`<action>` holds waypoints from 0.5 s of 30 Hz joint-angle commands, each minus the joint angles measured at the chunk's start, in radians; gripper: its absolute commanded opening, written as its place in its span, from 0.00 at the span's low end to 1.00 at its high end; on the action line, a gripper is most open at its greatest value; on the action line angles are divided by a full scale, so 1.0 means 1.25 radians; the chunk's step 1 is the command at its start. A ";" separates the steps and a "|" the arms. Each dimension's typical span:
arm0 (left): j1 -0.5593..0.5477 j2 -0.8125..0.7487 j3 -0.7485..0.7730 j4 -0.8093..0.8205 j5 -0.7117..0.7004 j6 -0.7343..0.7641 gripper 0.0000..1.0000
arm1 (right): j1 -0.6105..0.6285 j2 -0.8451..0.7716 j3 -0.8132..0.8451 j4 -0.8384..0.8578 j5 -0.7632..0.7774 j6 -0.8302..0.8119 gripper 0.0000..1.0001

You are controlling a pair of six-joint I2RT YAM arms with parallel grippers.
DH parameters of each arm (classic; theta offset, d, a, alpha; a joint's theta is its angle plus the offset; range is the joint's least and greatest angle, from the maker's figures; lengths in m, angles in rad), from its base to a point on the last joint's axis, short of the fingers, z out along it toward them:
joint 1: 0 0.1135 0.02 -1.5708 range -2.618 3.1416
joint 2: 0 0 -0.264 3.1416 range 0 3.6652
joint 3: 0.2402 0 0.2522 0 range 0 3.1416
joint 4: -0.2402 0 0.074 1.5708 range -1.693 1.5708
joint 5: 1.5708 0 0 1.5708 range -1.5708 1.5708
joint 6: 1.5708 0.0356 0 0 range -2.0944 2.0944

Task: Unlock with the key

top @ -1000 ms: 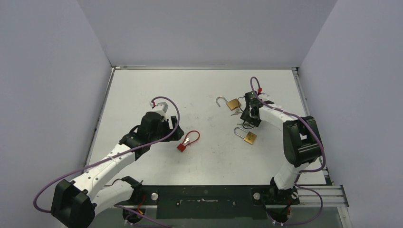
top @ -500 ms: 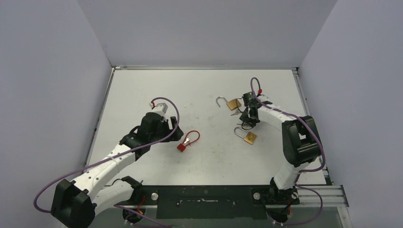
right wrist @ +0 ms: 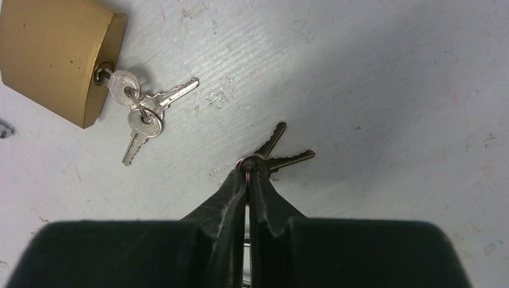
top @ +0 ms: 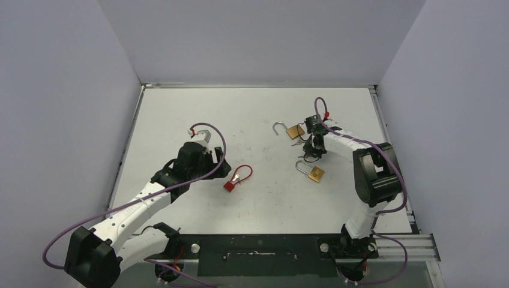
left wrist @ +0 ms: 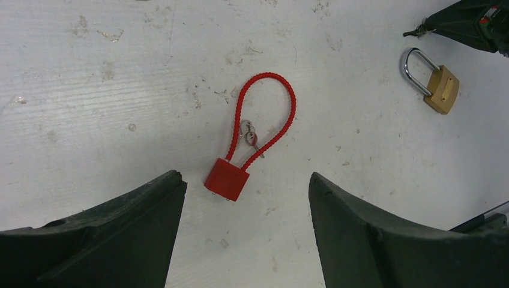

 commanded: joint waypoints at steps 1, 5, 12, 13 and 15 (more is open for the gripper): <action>0.007 -0.011 0.012 0.027 -0.007 -0.007 0.73 | 0.007 -0.006 0.018 0.000 0.028 -0.049 0.00; 0.009 -0.022 0.010 0.051 0.001 -0.032 0.73 | 0.011 -0.066 0.008 0.048 0.016 -0.128 0.00; 0.010 -0.048 0.003 0.120 0.032 -0.084 0.73 | 0.018 -0.188 -0.034 0.165 -0.121 -0.245 0.00; 0.010 -0.052 -0.002 0.142 0.047 -0.095 0.73 | 0.021 -0.204 -0.038 0.174 -0.152 -0.256 0.00; 0.010 -0.061 -0.022 0.202 0.088 -0.116 0.73 | 0.034 -0.235 -0.043 0.181 -0.206 -0.267 0.00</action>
